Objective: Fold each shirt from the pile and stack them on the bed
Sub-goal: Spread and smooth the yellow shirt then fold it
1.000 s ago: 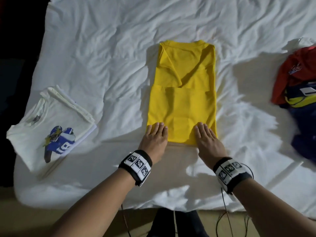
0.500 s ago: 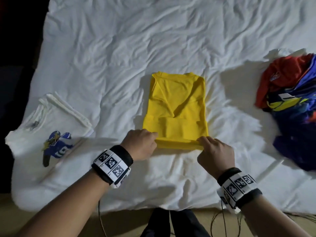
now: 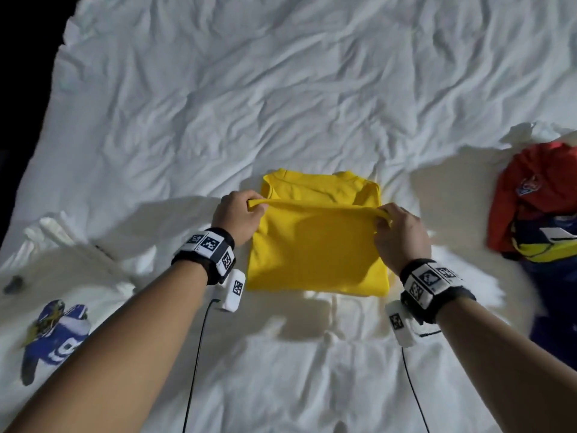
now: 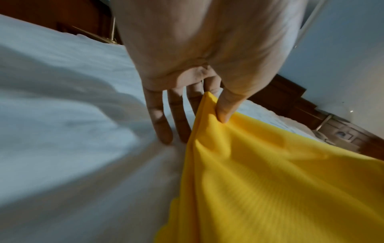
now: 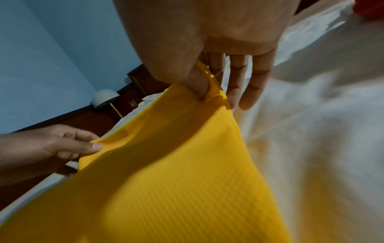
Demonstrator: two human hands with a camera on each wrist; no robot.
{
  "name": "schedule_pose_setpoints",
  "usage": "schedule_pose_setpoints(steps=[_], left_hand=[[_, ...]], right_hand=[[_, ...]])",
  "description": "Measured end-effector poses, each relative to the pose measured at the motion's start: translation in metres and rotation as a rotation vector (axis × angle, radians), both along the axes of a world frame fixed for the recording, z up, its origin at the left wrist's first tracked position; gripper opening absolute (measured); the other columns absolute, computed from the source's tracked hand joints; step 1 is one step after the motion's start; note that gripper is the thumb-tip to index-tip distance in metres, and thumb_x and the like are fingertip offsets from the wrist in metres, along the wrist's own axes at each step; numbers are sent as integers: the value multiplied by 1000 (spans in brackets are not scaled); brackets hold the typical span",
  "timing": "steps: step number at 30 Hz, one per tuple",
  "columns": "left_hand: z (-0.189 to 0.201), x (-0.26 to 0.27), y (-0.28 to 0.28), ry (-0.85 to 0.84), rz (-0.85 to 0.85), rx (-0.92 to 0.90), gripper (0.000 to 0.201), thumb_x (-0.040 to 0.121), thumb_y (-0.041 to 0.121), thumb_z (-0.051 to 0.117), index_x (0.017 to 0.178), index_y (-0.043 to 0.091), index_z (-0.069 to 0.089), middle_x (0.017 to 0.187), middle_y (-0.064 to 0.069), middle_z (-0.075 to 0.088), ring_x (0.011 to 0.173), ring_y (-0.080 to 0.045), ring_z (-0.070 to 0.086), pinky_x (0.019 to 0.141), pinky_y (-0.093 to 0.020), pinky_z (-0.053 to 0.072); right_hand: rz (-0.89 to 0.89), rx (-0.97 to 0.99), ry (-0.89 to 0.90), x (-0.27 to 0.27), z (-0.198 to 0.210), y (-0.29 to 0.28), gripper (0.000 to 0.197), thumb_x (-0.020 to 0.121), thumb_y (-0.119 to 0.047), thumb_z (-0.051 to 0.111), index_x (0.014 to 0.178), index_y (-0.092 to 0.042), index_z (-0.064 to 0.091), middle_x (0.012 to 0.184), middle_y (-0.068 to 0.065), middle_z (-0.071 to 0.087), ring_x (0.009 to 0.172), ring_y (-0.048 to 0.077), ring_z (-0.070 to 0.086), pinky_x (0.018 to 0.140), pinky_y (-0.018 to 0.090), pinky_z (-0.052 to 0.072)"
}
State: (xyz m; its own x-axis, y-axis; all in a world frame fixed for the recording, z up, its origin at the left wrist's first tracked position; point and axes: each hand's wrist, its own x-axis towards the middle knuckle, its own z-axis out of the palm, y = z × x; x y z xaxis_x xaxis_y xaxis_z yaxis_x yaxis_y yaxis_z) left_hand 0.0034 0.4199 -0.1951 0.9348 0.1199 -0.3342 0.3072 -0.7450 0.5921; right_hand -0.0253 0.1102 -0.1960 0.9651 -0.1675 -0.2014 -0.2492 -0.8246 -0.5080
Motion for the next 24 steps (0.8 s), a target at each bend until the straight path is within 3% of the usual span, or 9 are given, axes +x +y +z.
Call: schedule_pose_setpoints(steps=[2,8,12,16,21,22,24], left_hand=[[-12,9,-1,-29,49,9,21,94,31,69,110,18,73,101,-6,74,91,-28,66,85,-41,57],[-34,33,-3,-76,134,20,23,97,36,66,109,16,65,97,-2,67,92,-28,64,80,-39,52],[-41,43,-3,-107,158,13,26,98,37,66,110,14,62,102,-7,70,94,-30,64,79,-41,52],[-43,51,-2,-142,144,18,27,98,38,65,110,14,60,97,-1,66,92,-30,64,78,-44,53],[-43,54,-2,-118,175,-12,31,100,40,63,113,12,58,99,-3,66,98,-33,64,82,-45,53],[-38,53,-5,-128,191,-15,33,101,39,60,116,11,56,105,-6,66,103,-35,63,85,-46,52],[-26,43,-15,-142,151,90,44,105,38,51,136,8,48,137,-16,56,128,-39,51,102,-50,43]], right_hand=[[-66,47,25,19,-10,-2,19,95,-18,58,110,-18,69,109,11,69,97,37,61,73,37,45],[-168,124,68,56,-28,-6,15,95,-26,64,101,-14,69,104,12,68,97,35,60,74,34,39],[-219,165,65,70,-31,-5,20,96,-27,65,108,-13,70,107,9,70,97,32,61,77,33,43],[-221,172,66,79,-35,-5,22,97,-30,63,112,-14,69,110,7,70,89,23,53,77,31,38],[-245,179,73,87,-44,-6,20,97,-31,63,111,-18,68,111,8,70,92,27,59,76,31,39],[-251,179,55,86,-43,-5,22,97,-31,63,114,-18,66,115,9,68,99,31,61,78,33,40],[-212,83,-34,76,-35,3,36,99,-31,60,131,-17,56,135,12,57,120,36,54,91,41,43]])
